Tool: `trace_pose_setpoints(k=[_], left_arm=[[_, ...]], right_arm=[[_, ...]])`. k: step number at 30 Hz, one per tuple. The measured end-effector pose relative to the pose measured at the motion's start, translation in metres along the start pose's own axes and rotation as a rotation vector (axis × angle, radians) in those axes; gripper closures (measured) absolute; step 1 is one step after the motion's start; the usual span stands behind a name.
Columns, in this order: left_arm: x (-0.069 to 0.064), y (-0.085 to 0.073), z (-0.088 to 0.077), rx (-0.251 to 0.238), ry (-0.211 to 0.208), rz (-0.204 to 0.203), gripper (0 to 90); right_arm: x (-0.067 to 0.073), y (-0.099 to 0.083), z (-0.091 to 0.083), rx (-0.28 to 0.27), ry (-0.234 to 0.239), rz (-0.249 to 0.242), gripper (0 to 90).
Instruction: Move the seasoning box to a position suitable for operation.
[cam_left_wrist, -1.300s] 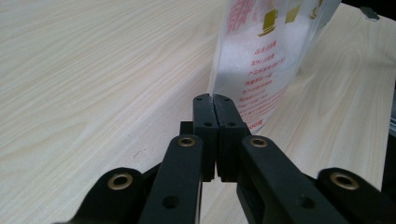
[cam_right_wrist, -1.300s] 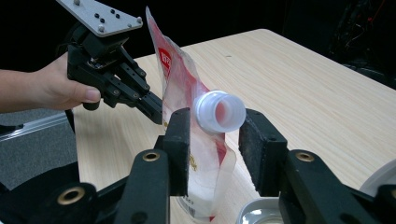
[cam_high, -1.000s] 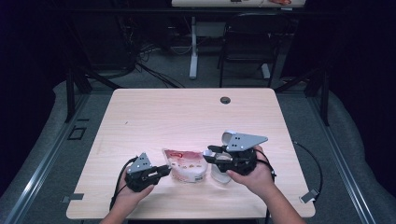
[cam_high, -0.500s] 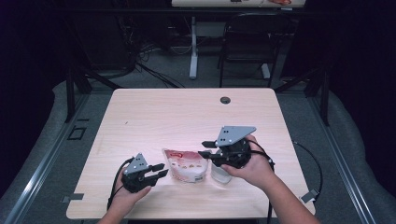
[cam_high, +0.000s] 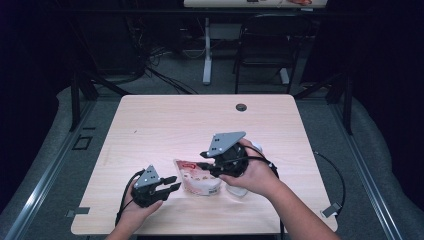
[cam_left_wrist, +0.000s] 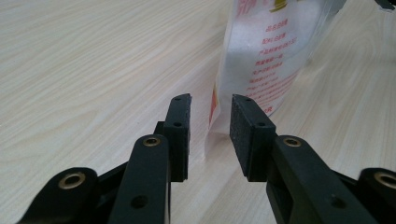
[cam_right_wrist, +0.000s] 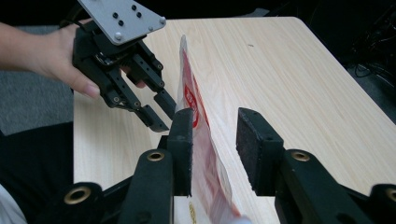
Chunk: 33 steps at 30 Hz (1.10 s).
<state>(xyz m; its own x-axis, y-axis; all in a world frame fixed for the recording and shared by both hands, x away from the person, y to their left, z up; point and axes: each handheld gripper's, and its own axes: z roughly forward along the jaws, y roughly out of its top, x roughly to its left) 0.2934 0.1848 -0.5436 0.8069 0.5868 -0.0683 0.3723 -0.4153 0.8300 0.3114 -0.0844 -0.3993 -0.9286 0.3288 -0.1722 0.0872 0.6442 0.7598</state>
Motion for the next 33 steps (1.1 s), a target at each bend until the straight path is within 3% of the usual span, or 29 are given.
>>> trace_pose_setpoints(k=[9,23,33], left_arm=[[0.0,0.0,0.001,0.004,-0.005,0.003,69.0],[0.0,-0.001,0.002,0.005,-0.002,0.002,69.2],[0.0,-0.001,0.002,0.008,-0.009,0.008,68.8]], right_arm=[[0.006,0.018,0.02,0.034,0.02,-0.056,68.3],[0.011,0.031,0.041,0.072,0.043,-0.063,69.5],[0.009,0.038,0.051,0.101,0.073,-0.058,77.0]])
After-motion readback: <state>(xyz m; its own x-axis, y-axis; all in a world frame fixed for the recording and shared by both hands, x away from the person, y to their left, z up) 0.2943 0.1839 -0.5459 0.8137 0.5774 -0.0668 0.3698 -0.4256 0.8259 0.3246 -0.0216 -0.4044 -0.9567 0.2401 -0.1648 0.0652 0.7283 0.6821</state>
